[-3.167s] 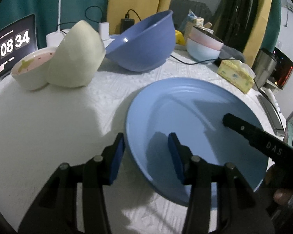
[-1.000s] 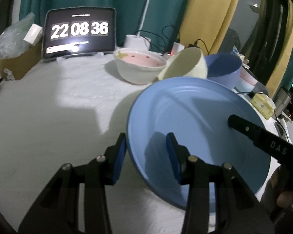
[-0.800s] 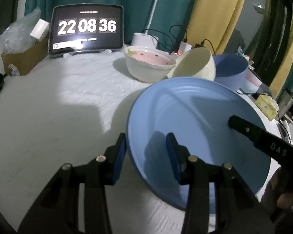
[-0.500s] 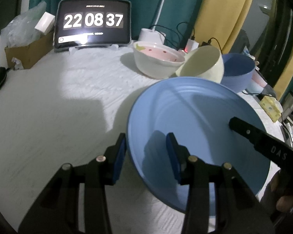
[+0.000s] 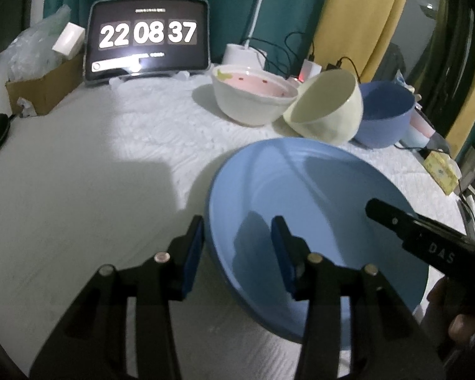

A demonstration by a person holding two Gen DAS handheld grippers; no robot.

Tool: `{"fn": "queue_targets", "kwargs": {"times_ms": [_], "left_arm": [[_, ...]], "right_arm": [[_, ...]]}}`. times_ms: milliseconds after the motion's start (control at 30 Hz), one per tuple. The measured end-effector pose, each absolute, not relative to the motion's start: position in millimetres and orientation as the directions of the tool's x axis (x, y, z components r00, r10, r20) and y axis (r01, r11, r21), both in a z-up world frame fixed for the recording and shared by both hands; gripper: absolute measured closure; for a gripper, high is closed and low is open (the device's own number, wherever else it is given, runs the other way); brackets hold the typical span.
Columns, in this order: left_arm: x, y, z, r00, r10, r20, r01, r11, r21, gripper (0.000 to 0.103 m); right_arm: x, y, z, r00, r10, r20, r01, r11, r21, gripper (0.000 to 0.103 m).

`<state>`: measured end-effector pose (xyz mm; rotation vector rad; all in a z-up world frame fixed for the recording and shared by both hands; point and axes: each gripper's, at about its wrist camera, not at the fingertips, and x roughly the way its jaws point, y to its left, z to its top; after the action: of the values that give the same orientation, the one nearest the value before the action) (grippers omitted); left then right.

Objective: Organize plates and bowls

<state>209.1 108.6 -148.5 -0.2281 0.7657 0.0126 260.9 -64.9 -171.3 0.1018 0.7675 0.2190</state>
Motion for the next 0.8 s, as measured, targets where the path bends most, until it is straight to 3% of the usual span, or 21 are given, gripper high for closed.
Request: {"fn": "queue_targets", "kwargs": {"times_ms": [333, 800], "left_arm": [[200.0, 102.8, -124.5, 0.776, -0.030, -0.630, -0.096, 0.982, -0.165, 0.057], [205.6, 64.9, -89.8, 0.808, -0.068, -0.585, -0.022, 0.989, -0.145, 0.057]], "right_arm": [[258.0, -78.4, -158.8, 0.723, 0.225, -0.654, -0.154, 0.974, 0.165, 0.054], [258.3, -112.7, -130.4, 0.763, 0.210, -0.611, -0.128, 0.976, 0.175, 0.054]]}}
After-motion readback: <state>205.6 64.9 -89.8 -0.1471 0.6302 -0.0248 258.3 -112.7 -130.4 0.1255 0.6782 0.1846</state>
